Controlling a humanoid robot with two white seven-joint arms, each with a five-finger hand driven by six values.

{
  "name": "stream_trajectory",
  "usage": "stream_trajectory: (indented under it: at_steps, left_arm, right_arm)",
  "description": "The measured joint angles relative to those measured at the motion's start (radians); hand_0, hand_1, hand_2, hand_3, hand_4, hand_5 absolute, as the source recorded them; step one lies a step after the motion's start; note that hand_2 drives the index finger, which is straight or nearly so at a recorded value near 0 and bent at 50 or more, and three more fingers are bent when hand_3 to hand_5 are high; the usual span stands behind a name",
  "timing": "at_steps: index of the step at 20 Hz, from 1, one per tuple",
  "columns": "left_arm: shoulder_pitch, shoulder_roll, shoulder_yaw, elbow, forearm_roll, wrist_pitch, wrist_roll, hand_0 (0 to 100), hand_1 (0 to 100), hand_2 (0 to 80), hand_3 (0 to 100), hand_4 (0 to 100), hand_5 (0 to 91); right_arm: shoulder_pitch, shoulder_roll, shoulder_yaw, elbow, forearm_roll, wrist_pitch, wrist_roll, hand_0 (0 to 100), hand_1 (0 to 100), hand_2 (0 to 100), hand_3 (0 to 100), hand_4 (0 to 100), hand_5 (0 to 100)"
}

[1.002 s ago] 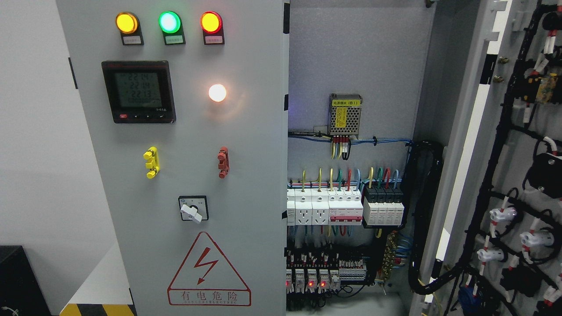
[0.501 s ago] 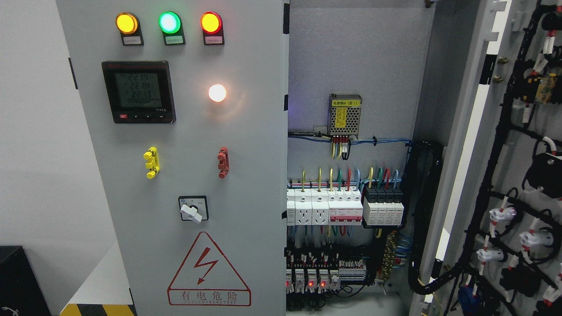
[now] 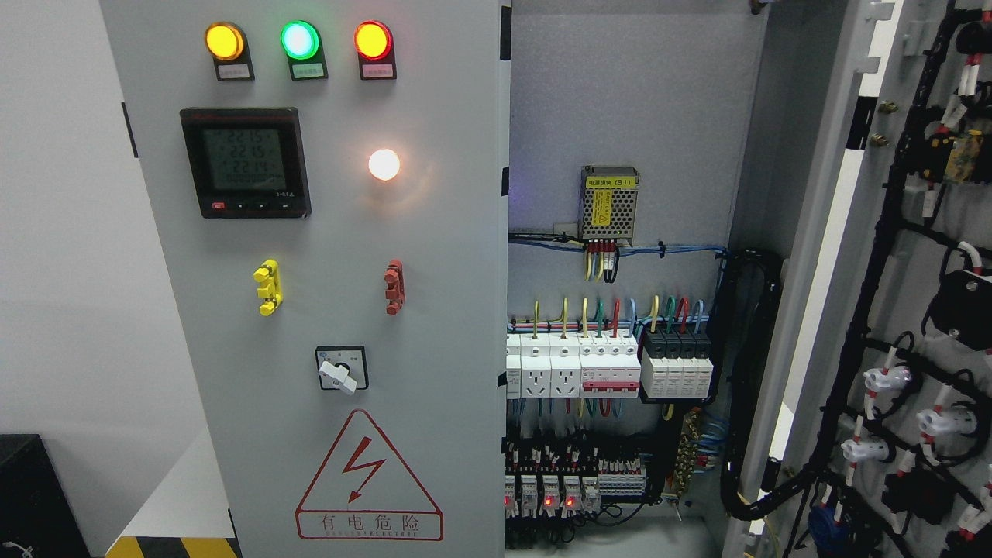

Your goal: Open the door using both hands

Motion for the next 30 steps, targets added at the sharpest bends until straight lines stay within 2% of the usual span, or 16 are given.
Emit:
stream_trajectory:
  at_steps: [6,14,19,25,30]
  left_arm:
    - [0.000,-0.038,0.118,0.041,-0.029,0.002,0.003,0,0,0.0,0,0,0.0]
    - [-0.004,-0.055,0.194,0.070,-0.040,0.001,0.032,0,0,0.0,0,0,0.0]
    - [-0.009,-0.061,0.180,0.080,-0.041,-0.008,0.034,0,0,0.0,0,0,0.0]
    - [-0.011,-0.066,0.136,0.087,-0.038,-0.010,0.036,0,0,0.0,0,0,0.0]
    - [-0.013,-0.080,0.097,0.091,-0.037,-0.010,0.037,0,0,0.0,0,0,0.0]
  right_arm:
    - [0.111,-0.005,0.049,-0.315,-0.001,0.000,-0.003,0,0,0,0,0,0]
    - [0.204,-0.033,0.177,-0.838,-0.002,-0.005,-0.002,0,0,0,0,0,0]
    - [0.212,-0.046,0.238,-1.076,-0.002,-0.121,-0.002,0,0,0,0,0,0]
    - [0.191,-0.059,0.325,-1.294,-0.002,-0.189,-0.002,0,0,0,0,0,0]
    - [0.148,-0.065,0.400,-1.439,-0.005,-0.291,0.001,0,0,0,0,0,0]
